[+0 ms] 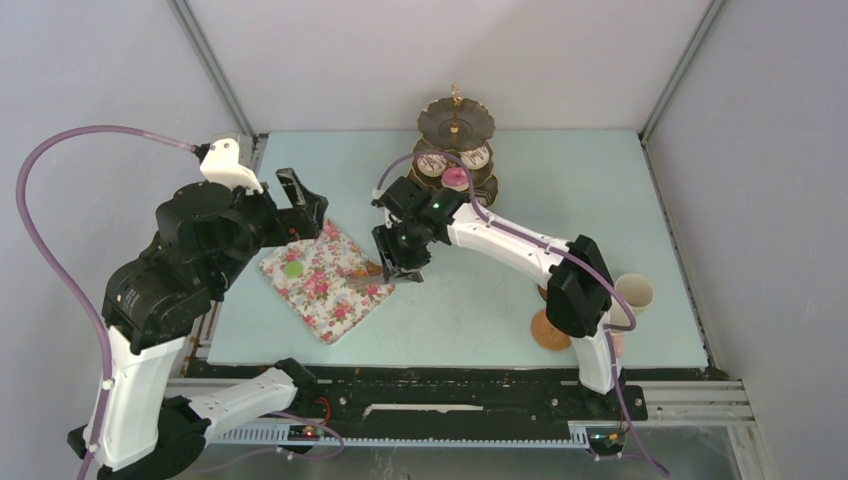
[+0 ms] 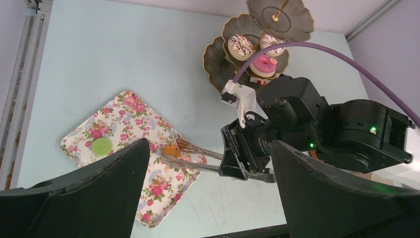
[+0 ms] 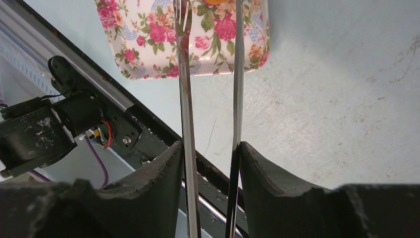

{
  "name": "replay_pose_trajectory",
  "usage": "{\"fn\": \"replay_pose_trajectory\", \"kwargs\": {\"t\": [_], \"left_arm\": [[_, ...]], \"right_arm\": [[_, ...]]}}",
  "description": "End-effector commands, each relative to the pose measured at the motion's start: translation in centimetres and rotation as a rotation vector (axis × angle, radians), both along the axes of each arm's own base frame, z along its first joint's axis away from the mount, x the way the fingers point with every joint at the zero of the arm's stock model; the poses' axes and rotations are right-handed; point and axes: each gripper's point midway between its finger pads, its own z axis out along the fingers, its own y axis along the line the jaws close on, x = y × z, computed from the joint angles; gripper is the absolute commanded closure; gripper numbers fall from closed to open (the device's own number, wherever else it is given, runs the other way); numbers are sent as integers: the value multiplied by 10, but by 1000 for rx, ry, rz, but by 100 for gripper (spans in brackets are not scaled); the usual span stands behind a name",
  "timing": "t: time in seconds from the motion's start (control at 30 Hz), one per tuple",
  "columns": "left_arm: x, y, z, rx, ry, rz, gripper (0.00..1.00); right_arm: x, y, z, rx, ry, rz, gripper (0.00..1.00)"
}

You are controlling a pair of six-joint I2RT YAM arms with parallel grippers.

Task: Serve the afternoon tea

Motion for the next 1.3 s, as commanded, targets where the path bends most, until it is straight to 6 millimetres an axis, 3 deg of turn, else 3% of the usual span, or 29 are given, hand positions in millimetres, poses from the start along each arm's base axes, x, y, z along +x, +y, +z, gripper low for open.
{"fn": "replay_pose_trajectory", "kwargs": {"t": [0.0, 0.57, 1.27], "left_arm": [[0, 0, 9, -4, -30, -4, 0], [1, 0, 7, 0, -27, -1, 0], [0, -1, 9, -10, -29, -5, 0]], "right_arm": [[8, 9, 10, 8, -51, 13, 53], [0, 9, 4, -85, -108, 79, 53], [7, 14, -1, -72, -106, 80, 56]]}}
